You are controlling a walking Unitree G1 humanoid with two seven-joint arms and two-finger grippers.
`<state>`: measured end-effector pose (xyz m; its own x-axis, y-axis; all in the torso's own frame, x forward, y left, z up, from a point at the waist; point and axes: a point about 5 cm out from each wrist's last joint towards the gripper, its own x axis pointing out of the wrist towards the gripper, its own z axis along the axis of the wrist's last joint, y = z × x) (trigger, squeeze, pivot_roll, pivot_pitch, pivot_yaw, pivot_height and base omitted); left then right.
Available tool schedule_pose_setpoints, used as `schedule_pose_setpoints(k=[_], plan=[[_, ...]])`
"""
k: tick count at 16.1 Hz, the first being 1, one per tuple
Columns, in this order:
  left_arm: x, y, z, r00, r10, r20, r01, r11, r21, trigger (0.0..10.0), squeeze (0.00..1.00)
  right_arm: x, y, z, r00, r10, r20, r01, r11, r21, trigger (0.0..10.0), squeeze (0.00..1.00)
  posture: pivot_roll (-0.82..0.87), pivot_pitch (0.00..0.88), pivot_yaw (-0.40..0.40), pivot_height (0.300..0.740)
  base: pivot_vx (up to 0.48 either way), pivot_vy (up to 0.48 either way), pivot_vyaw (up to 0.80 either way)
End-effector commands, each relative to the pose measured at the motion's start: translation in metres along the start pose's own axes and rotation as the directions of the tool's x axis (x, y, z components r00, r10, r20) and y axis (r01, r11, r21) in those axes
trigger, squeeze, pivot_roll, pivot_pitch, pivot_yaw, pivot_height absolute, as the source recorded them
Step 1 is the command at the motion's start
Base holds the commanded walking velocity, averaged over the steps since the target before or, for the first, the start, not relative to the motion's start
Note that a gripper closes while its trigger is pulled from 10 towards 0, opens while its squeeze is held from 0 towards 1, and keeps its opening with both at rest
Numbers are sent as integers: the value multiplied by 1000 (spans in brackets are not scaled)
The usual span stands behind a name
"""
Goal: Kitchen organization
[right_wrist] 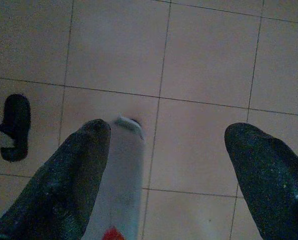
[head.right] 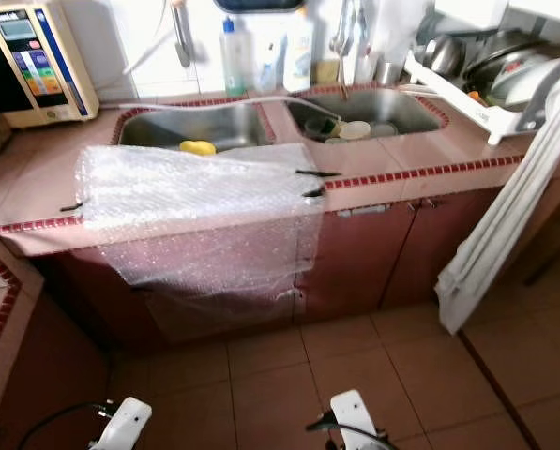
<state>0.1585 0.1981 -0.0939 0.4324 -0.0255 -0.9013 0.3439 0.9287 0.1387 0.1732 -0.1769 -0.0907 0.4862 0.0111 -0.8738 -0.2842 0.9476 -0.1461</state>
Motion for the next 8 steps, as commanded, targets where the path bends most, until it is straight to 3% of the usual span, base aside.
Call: schedule_pose_setpoints(k=[1, 8], plan=[[1, -5, 3, 1000, -8, 1, 8, 1000, 16, 10000, 0, -1, -9, -3, 1000, -21, -5, 21, 1000, -7, 10000, 0, -93, 15, 63, 740, 0, -424, 0], [1, -4, 3, 1000, -11, -1, 11, 999, 40, 10000, 0, -1, -6, -2, 1000, -7, 4, 7, 1000, -23, 10000, 0, -101, 17, 71, 740, 0, -431, 0]])
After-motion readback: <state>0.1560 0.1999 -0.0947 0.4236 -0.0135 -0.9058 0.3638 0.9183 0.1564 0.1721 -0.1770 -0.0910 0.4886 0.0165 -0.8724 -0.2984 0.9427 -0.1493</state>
